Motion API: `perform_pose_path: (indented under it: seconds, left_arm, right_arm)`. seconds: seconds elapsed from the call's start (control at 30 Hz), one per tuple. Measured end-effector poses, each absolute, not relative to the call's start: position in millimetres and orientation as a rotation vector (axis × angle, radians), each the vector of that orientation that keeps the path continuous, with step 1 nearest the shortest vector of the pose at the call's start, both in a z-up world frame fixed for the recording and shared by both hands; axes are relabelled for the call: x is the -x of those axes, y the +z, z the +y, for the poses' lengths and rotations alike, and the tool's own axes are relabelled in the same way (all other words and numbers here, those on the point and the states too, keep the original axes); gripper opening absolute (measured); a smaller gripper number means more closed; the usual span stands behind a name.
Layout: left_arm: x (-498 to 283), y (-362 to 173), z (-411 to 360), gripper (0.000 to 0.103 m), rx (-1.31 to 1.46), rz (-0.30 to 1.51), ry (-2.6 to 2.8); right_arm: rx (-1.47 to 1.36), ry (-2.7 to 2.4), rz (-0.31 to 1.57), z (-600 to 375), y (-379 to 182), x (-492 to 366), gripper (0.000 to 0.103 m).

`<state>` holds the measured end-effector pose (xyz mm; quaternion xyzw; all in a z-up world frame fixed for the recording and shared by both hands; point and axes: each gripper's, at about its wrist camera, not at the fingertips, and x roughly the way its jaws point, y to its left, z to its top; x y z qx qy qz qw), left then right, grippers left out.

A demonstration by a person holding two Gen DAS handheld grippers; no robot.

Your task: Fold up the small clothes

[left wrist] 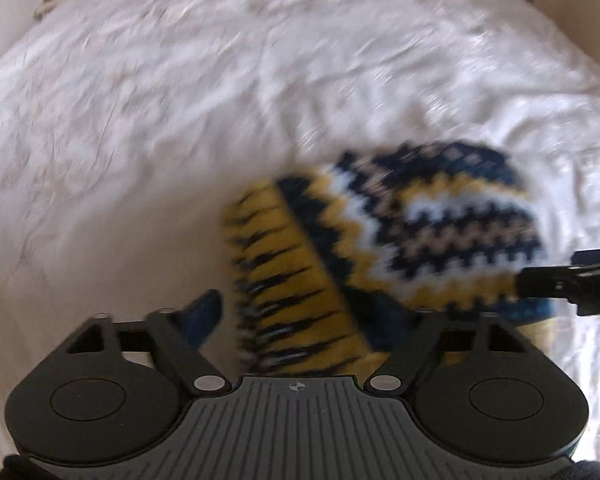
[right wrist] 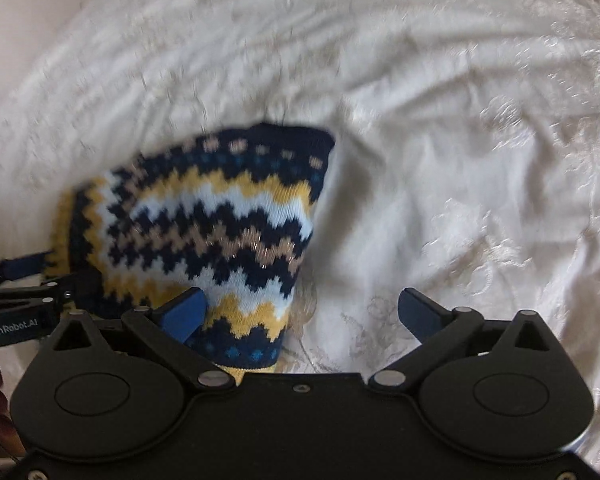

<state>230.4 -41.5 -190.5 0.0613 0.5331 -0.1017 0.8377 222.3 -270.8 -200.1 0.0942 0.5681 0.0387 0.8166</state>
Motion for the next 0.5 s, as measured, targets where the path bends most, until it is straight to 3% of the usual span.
perform_pose_path:
  seconds: [0.1,0.5]
  left_arm:
    - [-234.9,-199.7,-23.2,0.103,-0.072,1.172,-0.217]
    - [-260.9,-232.3,12.4,0.103,0.183,1.261,-0.337]
  right_arm:
    - [-0.184,0.073,1.254,-258.1,-212.6,-229.3,0.102]
    - [-0.320,0.062,1.299,-246.9,-233.6,-237.7,0.103]
